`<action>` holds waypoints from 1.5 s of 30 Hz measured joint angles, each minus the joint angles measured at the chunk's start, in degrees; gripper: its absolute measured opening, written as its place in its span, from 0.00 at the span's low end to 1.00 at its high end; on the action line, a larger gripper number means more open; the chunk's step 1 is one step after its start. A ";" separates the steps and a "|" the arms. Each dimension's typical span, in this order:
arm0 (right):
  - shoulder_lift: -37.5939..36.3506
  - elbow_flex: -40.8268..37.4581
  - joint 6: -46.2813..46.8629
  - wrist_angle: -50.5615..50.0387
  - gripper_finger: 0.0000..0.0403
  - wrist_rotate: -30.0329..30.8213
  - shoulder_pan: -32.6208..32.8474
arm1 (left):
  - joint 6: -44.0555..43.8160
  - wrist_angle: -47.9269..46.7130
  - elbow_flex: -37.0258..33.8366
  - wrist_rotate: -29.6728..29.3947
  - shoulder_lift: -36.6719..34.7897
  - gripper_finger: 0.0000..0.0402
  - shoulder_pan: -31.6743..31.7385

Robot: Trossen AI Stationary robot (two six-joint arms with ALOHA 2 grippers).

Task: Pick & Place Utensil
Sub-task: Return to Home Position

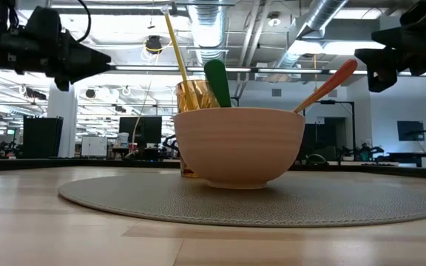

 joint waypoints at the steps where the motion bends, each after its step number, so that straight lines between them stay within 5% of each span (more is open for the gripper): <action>1: -0.01 0.00 -0.01 0.00 0.44 -0.01 0.00 | -0.01 0.00 0.00 0.00 0.31 0.36 0.00; 45: -0.02 -0.09 -0.05 -0.09 0.44 -0.04 0.00 | 0.00 0.04 0.04 0.00 4.51 0.36 0.02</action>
